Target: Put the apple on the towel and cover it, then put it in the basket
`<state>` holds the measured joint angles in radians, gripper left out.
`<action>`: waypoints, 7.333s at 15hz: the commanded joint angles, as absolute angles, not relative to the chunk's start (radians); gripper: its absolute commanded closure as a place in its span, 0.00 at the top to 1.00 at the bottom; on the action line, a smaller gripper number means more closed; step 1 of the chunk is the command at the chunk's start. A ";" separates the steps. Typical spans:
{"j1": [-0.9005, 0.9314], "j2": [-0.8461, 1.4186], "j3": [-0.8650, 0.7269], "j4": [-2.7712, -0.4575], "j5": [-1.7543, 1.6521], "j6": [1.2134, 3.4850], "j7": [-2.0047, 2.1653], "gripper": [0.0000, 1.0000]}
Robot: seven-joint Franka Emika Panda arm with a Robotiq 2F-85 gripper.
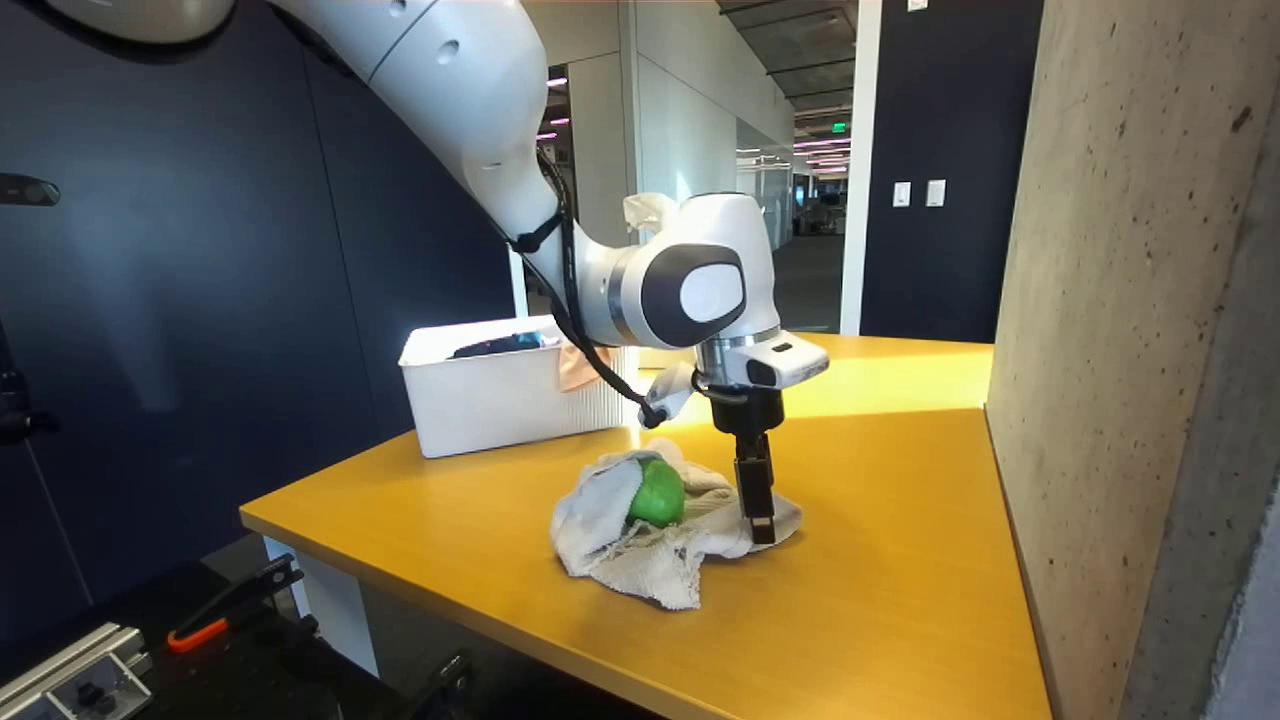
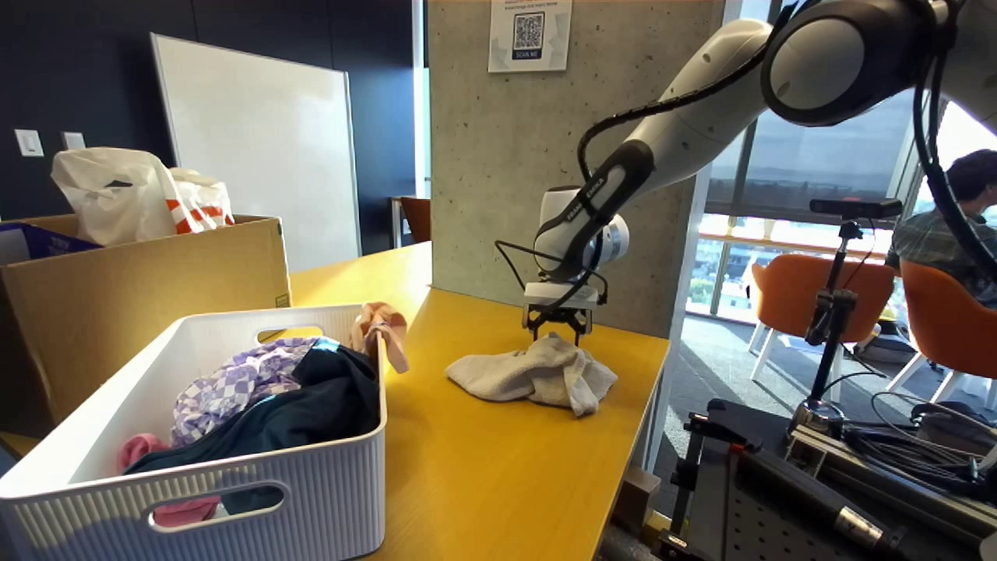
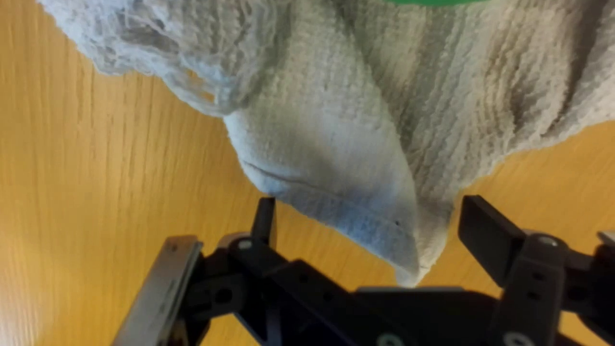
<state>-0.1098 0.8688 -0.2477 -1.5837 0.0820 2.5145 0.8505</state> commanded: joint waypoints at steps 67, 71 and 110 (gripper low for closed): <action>0.311 0.537 -0.118 -1.937 -0.819 2.340 1.526 0.35; 0.300 0.505 -0.110 -1.956 -0.812 2.351 1.508 0.63; -0.106 0.550 0.070 -2.109 0.185 2.884 0.101 1.00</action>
